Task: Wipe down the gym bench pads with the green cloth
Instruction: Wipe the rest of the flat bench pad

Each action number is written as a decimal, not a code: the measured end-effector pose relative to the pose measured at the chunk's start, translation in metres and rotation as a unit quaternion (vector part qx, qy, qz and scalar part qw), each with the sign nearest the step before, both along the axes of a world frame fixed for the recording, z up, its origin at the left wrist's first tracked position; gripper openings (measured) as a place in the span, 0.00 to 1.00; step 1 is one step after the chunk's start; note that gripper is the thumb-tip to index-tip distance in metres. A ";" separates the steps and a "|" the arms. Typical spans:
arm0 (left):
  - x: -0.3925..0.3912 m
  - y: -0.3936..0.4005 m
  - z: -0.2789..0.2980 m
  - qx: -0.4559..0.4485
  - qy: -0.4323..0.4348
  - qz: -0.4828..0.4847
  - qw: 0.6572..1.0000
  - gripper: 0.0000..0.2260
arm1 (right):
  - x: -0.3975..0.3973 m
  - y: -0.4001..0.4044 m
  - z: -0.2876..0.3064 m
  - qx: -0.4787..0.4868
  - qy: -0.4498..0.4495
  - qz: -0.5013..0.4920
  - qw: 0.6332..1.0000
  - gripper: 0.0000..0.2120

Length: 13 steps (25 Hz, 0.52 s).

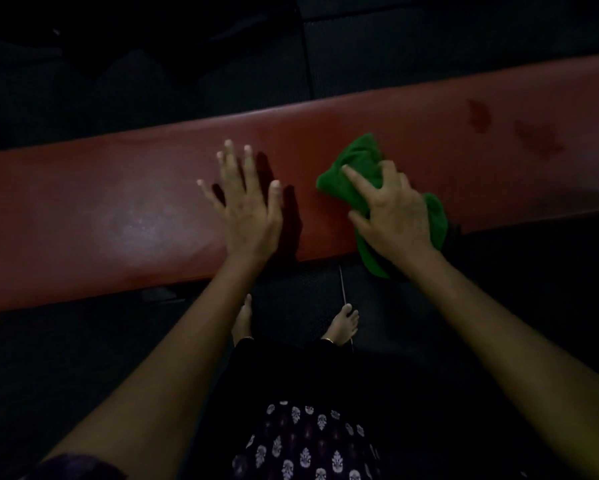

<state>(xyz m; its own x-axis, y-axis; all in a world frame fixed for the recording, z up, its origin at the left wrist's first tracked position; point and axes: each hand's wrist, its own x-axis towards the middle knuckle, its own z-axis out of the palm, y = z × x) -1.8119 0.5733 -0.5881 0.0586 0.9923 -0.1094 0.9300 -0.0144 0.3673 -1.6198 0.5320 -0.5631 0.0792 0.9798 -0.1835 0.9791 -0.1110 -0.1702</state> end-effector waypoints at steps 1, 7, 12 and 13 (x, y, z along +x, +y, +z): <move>0.016 0.000 -0.002 -0.001 -0.013 -0.008 1.000 0.28 | 0.009 0.001 0.001 -0.012 -0.006 0.082 0.997 0.30; 0.042 0.001 -0.019 -0.006 0.042 -0.007 0.999 0.29 | 0.062 0.045 0.008 -0.022 0.005 -0.228 0.974 0.27; 0.043 0.002 -0.021 0.004 0.047 0.003 0.999 0.28 | 0.006 0.062 0.008 -0.031 0.017 0.095 0.995 0.28; 0.044 0.001 -0.022 0.005 0.044 0.005 0.999 0.28 | 0.020 0.070 0.007 -0.027 0.004 0.078 0.997 0.28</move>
<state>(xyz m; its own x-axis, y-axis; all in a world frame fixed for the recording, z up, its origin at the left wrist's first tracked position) -1.7683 0.5743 -0.6099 0.0396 0.9938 -0.1038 0.9590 -0.0086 0.2834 -1.5996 0.6016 -0.5562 -0.0747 0.9687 -0.2368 0.9840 0.0331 -0.1753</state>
